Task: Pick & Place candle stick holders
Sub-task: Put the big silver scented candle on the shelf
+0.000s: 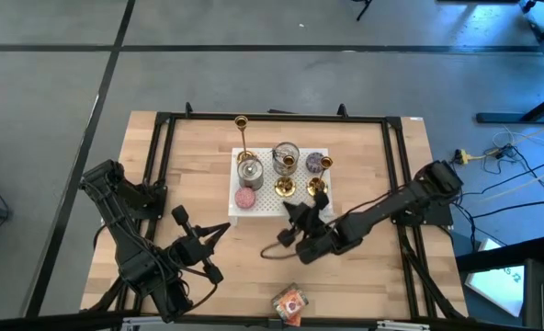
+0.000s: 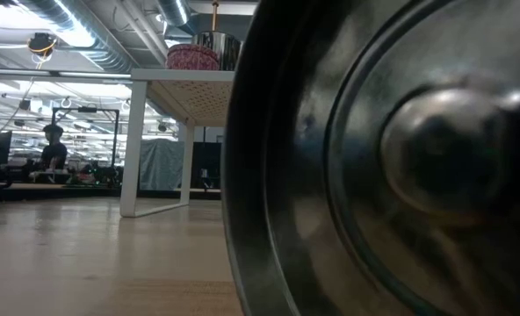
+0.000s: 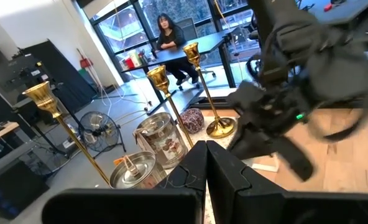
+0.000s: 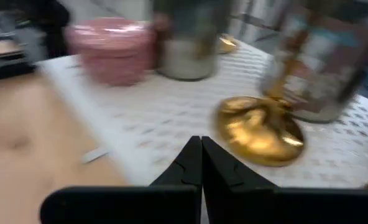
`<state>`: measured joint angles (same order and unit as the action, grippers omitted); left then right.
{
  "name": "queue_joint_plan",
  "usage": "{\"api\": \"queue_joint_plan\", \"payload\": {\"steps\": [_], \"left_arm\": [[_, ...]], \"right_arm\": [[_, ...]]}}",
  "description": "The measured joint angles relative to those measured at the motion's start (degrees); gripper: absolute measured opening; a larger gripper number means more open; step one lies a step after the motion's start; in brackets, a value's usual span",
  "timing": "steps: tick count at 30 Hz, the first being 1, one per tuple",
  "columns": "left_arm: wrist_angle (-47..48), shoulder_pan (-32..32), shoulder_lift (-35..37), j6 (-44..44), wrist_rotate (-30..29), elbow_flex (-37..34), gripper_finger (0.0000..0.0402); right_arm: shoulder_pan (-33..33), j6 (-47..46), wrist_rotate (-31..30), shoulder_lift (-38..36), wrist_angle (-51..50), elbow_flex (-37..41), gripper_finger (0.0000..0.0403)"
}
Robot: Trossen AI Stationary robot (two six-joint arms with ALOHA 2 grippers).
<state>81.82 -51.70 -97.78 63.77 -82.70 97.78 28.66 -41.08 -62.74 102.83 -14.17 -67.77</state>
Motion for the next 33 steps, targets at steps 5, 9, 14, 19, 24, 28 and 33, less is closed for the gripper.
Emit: {"api": "queue_joint_plan", "payload": {"steps": [5, 9, 14, 19, 24, 28, 33], "left_arm": [[0.00, 0.00, 0.02, 0.00, 0.15, 0.00, 0.0002], [0.00, 0.02, 0.02, 0.02, 0.15, 0.00, 0.0002], [0.00, 0.00, 0.02, 0.02, 0.79, 0.00, 0.0002], [0.02, 0.00, 0.02, 0.01, 1.88, 0.00, 0.0002], [0.02, 0.01, 0.02, 0.00, 1.88, 0.00, 0.0002], [0.02, 0.01, 0.02, 0.00, 1.90, 0.00, 0.0002], [0.02, 0.00, 0.04, 0.01, 1.98, 0.00, 0.0002]], "right_arm": [[4.51, 9.46, 6.43, -0.02, 0.07, -4.45, 0.0000], [7.18, 15.25, 15.35, -0.02, -0.03, -8.89, 0.0003], [8.79, 17.50, 29.55, -0.04, -1.68, -13.22, 0.0014], [10.15, 17.47, 41.12, -0.07, -5.68, -15.33, 0.0046], [12.75, 17.29, 46.43, -0.09, -10.59, -15.36, 0.0106], [15.16, 19.70, 46.42, -0.09, -14.27, -15.36, 0.0160], [17.86, 22.42, 45.51, -0.09, -16.23, -15.36, 0.0224]]}}
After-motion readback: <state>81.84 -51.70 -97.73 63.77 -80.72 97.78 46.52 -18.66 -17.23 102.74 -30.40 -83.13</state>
